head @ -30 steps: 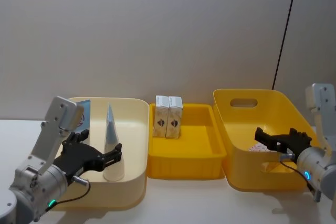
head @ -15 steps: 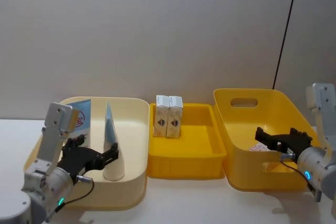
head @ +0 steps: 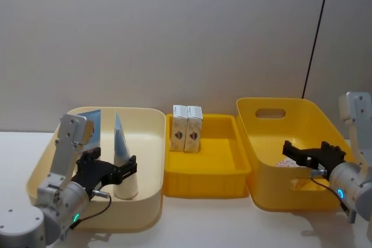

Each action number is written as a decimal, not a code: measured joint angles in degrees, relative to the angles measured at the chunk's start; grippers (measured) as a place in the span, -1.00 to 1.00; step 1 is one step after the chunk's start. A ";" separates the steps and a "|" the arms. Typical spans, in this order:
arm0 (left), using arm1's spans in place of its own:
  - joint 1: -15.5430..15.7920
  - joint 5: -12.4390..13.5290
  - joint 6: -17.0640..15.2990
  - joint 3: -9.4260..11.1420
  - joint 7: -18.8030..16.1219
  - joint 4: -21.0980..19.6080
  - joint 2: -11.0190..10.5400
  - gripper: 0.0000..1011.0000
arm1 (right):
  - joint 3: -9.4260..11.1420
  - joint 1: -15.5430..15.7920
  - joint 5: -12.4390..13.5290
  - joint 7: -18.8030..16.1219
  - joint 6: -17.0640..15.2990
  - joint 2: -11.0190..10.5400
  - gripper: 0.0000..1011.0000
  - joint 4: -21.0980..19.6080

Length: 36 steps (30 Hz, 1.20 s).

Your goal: Bimanual collaborative sorting of washing and personal care products

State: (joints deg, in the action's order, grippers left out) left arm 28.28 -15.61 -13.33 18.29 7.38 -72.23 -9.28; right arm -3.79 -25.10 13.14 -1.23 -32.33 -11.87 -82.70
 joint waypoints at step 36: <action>5.84 2.31 4.29 0.51 3.59 8.67 2.22 0.94 | 0.00 0.00 0.00 0.01 0.00 0.00 0.98 0.00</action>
State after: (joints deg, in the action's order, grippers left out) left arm 34.12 -13.30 -9.04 18.80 10.97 -63.56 -7.06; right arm -3.78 -25.10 13.14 -1.22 -32.33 -11.87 -82.70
